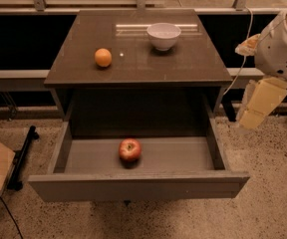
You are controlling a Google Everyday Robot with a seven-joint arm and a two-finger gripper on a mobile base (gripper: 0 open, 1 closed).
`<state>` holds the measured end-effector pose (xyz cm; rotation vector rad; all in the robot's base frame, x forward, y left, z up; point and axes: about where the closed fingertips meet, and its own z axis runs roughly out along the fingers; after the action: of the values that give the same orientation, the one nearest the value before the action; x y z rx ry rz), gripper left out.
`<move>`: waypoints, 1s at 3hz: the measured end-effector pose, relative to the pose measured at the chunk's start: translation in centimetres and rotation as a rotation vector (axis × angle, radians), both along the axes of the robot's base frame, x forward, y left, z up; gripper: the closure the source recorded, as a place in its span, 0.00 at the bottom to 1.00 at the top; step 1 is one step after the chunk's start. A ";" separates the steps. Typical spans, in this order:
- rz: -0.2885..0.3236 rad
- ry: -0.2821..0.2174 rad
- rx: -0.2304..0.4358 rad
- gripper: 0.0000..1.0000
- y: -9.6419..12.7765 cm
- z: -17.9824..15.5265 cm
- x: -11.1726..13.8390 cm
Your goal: Pick apple from top drawer and place on counter
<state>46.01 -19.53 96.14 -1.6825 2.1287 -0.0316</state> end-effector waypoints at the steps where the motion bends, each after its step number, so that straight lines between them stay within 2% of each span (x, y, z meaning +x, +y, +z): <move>1: -0.014 0.000 0.031 0.00 0.8 -0.6 0.2; 2: 0.046 -0.010 0.097 0.00 4.6 -3.0 1.8; 3: 0.083 -0.015 0.139 0.00 7.0 -4.7 3.2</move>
Offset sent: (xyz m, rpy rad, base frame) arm 0.0261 0.0670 -0.0441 0.1394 -0.0163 0.0760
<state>49.17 -12.49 91.47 -1.6820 1.9991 0.1256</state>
